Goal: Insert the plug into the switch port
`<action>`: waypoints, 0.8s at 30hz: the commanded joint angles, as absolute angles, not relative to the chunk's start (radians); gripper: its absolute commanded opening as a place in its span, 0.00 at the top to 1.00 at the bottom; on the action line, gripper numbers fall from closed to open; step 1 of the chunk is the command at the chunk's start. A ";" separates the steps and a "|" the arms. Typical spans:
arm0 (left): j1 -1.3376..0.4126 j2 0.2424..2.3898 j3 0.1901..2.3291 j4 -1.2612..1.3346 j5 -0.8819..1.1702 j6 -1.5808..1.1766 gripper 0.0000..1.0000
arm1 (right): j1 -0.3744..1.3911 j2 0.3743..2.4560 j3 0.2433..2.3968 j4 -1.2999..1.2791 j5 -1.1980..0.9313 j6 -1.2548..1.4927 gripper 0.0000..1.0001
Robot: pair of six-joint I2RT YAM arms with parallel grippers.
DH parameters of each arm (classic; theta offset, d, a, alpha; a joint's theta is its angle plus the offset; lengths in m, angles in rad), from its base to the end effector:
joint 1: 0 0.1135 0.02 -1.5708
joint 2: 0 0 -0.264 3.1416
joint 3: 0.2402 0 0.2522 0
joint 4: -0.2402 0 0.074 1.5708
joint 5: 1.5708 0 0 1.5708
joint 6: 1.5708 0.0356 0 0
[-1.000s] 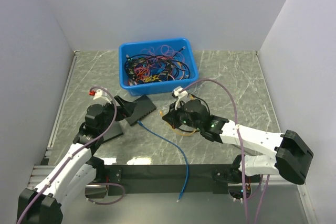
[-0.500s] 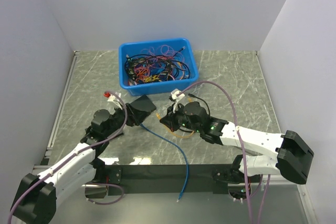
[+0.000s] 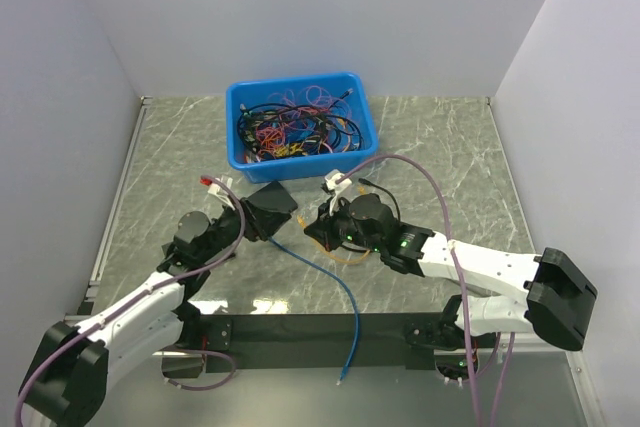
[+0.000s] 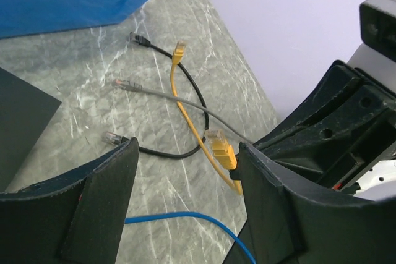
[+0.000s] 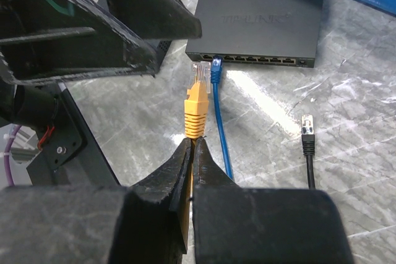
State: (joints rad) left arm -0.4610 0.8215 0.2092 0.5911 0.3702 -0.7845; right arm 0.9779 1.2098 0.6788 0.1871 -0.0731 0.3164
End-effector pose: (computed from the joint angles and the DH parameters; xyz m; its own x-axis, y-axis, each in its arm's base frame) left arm 0.1575 -0.0926 0.2128 -0.5353 -0.4695 -0.7022 0.5094 0.4837 -0.7117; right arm 0.1495 0.2266 0.2513 -0.4484 -0.1101 -0.8871 -0.7639 0.5624 0.3163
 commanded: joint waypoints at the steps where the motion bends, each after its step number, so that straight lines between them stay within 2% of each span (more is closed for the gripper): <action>1: -0.479 0.851 0.196 0.701 0.394 -0.811 0.29 | 0.985 1.213 0.692 0.239 -0.081 0.305 1.00; 14: -0.531 0.937 0.235 0.756 0.367 -0.804 0.31 | 0.989 1.230 0.704 0.235 -0.083 0.302 1.00; 24: -0.546 0.959 0.229 0.813 0.336 -0.834 0.44 | 0.992 1.235 0.707 0.233 -0.084 0.304 1.00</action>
